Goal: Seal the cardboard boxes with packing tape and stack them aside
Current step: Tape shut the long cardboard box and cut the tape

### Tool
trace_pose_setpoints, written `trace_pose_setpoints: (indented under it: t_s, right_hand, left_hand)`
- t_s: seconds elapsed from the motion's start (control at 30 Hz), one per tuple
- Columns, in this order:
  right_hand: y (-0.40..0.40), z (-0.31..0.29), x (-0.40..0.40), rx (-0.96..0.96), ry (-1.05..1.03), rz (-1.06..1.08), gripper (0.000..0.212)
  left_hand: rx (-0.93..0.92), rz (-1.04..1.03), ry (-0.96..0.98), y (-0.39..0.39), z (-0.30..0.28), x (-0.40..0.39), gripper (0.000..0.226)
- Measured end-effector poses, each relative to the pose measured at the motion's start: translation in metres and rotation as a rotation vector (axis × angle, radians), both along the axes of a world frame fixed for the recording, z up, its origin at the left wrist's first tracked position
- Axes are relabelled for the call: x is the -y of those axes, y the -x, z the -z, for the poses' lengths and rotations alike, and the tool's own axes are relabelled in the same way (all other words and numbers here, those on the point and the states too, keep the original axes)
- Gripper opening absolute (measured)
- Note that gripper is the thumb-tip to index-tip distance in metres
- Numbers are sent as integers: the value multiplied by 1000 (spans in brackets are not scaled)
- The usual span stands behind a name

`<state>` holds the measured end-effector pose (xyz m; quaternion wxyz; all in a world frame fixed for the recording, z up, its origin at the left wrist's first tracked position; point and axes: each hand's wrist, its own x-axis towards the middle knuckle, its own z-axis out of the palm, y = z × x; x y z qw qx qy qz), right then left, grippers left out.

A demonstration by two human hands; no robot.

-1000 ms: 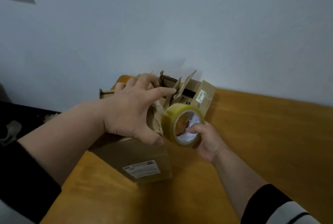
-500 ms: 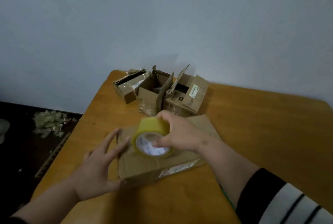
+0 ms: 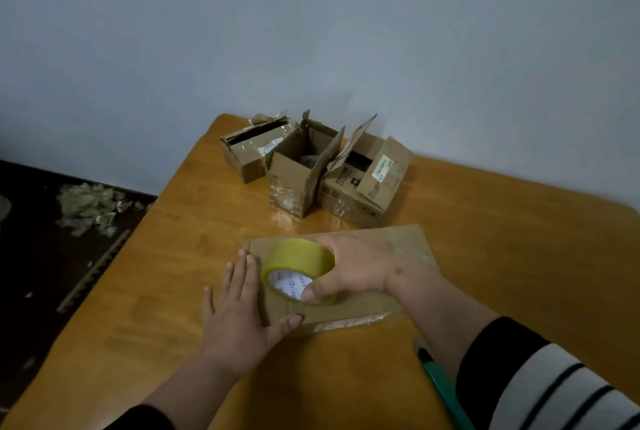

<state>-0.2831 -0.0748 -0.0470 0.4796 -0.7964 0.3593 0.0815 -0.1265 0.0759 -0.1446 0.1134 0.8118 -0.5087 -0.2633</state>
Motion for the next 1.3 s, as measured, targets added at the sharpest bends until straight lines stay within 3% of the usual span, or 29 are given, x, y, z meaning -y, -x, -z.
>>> trace_pose_setpoints:
  t_s: [0.2,0.37,0.5,0.57,0.67,0.73,0.9,1.07,1.23,1.3]
  right_hand:
    - [24,-16,28,-26,180,-31,37]
    - [103,-35,73,-392,494,-82,40]
    - [164,-36,92,-540,467,6,26]
    - [174,-30,94,-565,459,1,23]
    - [187,-27,98,-539,571,2,23]
    - [201,-29,102,-527,630,27,23]
    - [225,0,90,-695,530,-16,18]
    - [237,35,75,-653,511,24,26]
    - [241,49,77,-592,538,70,20]
    - [240,52,77,-607,529,66,19]
  left_hand:
    - [-79,-54,-36,3,3,8,129]
    - [-160,-112,-28,2,5,9,125]
    - [-247,-168,-4,5,7,13,128]
    - [-357,-202,16,8,9,17,131]
    - [-727,-279,29,6,6,21,136]
    - [-797,-327,29,6,6,22,134]
    - [-848,-347,75,7,9,26,130]
    - [-820,-312,85,5,7,24,129]
    - [-769,-277,42,8,-1,22,104]
    - [-651,-244,20,9,0,20,105]
